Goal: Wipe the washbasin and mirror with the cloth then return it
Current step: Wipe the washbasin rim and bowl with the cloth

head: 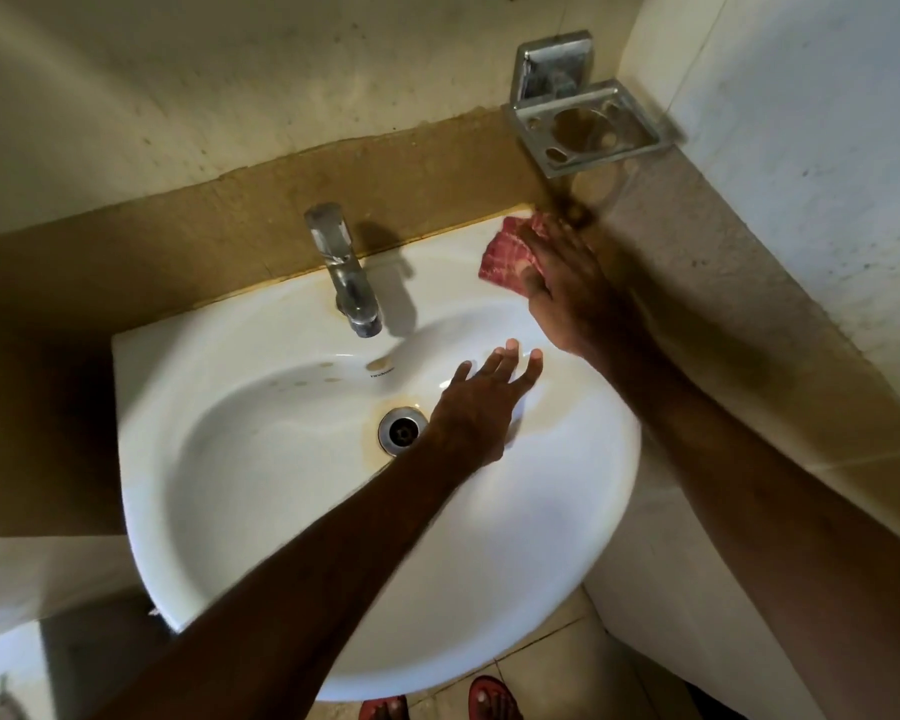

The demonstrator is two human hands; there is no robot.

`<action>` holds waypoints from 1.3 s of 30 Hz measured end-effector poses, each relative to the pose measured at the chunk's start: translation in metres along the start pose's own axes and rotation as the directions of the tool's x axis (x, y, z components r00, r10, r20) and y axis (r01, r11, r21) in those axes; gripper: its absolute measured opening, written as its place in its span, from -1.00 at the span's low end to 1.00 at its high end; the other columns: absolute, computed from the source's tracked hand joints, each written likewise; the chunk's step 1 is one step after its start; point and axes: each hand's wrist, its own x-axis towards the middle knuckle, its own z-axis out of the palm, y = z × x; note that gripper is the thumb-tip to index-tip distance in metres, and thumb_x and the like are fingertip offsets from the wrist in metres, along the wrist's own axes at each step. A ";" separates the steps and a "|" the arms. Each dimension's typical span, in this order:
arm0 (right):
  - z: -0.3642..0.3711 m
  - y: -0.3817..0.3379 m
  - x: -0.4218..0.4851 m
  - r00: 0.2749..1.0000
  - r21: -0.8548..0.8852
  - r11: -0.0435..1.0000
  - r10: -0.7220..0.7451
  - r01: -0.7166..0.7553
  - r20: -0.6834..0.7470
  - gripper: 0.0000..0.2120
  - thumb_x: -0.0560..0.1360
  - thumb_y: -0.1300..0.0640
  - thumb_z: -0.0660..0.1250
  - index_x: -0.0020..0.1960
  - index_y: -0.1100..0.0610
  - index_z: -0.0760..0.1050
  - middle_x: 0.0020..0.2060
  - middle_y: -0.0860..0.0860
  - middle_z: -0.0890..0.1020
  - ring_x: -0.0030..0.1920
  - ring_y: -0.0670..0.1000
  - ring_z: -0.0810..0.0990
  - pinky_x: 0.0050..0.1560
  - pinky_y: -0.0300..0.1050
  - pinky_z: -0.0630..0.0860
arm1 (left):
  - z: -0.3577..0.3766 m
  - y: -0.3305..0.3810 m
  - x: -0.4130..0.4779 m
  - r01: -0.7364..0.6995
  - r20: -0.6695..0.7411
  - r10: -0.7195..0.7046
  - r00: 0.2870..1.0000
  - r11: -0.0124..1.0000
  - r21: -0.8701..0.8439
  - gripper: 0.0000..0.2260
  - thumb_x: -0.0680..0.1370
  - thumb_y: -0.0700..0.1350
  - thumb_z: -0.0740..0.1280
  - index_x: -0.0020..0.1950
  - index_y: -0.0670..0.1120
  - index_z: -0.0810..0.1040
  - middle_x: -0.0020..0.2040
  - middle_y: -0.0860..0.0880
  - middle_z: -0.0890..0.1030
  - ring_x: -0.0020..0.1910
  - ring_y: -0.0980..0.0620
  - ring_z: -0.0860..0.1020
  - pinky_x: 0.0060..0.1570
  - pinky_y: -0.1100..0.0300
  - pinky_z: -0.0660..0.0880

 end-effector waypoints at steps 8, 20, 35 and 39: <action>0.003 0.010 0.009 0.983 -0.047 0.993 -0.112 0.106 -0.143 -0.60 0.67 0.08 0.18 0.43 0.21 0.53 0.37 0.22 0.59 0.37 0.23 0.57 0.44 0.00 0.40 | 0.004 -0.001 -0.002 -0.013 -0.047 0.013 0.999 1.000 0.003 -0.21 0.54 -0.10 0.36 0.64 -0.07 -0.05 0.63 -0.18 0.04 0.60 -0.10 0.13 0.46 -0.08 0.23; -0.024 0.022 -0.059 0.984 -0.058 0.983 -0.176 0.174 -0.024 -0.52 0.69 0.06 0.22 0.57 0.17 0.37 0.52 0.20 0.43 0.54 0.25 0.37 0.55 0.21 0.33 | -0.003 0.001 -0.001 0.005 -0.016 -0.005 1.000 0.999 -0.038 -0.26 0.59 -0.13 0.32 0.65 -0.07 -0.05 0.63 -0.19 0.04 0.62 -0.10 0.08 0.52 -0.09 0.16; -0.021 0.015 -0.063 0.974 -0.177 0.960 -0.224 0.218 -0.016 -0.50 0.64 0.18 0.20 0.58 0.10 0.35 0.56 0.16 0.39 0.56 0.22 0.36 0.51 0.26 0.28 | -0.004 -0.007 -0.009 -0.021 0.008 0.021 1.000 0.997 -0.073 -0.10 0.50 -0.03 0.46 0.65 -0.03 -0.07 0.65 -0.11 0.01 0.62 -0.07 0.07 0.52 -0.04 0.18; -0.014 0.013 -0.087 0.980 -0.340 0.927 -0.190 0.160 -0.057 -0.44 0.58 0.20 0.35 0.57 0.10 0.38 0.53 0.20 0.42 0.53 0.28 0.39 0.51 0.29 0.27 | -0.005 -0.015 -0.041 0.120 -0.014 -0.123 0.992 0.984 -0.130 -0.41 0.54 -0.03 0.32 0.56 -0.08 0.26 0.59 -0.11 0.21 0.53 -0.12 0.28 0.42 0.03 0.29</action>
